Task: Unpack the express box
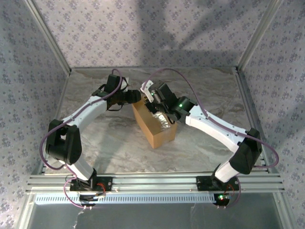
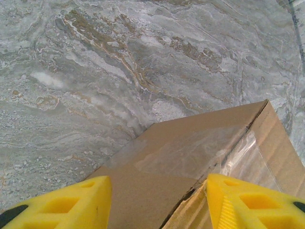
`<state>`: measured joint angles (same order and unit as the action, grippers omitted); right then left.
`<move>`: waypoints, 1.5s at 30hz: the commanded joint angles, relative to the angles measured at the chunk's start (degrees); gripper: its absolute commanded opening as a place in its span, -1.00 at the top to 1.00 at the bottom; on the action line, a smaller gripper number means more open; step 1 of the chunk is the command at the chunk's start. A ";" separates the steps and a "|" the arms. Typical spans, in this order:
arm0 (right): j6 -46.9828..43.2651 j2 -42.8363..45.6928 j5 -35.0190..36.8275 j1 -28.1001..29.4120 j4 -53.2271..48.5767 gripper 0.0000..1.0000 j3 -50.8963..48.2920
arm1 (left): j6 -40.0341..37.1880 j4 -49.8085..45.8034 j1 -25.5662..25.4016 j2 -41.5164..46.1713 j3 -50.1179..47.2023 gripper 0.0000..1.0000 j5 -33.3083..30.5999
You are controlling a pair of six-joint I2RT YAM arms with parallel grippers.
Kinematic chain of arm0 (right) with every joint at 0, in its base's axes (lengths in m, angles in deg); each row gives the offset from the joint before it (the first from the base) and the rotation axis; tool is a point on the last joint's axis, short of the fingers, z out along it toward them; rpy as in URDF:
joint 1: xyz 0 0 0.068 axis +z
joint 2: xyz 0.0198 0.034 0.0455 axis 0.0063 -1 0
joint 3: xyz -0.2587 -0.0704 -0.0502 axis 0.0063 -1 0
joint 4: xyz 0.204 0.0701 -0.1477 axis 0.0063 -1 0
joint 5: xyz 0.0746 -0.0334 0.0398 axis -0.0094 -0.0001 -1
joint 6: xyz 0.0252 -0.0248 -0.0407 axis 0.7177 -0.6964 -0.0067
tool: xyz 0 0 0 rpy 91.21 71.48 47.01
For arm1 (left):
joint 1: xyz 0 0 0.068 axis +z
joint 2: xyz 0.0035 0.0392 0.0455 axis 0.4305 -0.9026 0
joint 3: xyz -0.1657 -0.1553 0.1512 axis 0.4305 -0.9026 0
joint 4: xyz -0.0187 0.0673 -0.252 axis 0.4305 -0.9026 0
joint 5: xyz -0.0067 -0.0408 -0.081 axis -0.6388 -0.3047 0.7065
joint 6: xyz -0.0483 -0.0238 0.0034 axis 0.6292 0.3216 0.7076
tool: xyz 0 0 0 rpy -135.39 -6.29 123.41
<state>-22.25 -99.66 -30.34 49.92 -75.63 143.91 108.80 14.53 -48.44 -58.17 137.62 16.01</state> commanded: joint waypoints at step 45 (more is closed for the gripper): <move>3.53 -0.29 -3.11 -1.74 -2.01 1.00 -4.69 | 1.92 -1.39 -1.41 2.22 -2.68 -0.03 -3.15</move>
<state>-19.89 -99.77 -32.66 47.98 -71.94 141.51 110.68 17.28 -49.27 -57.40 136.13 13.46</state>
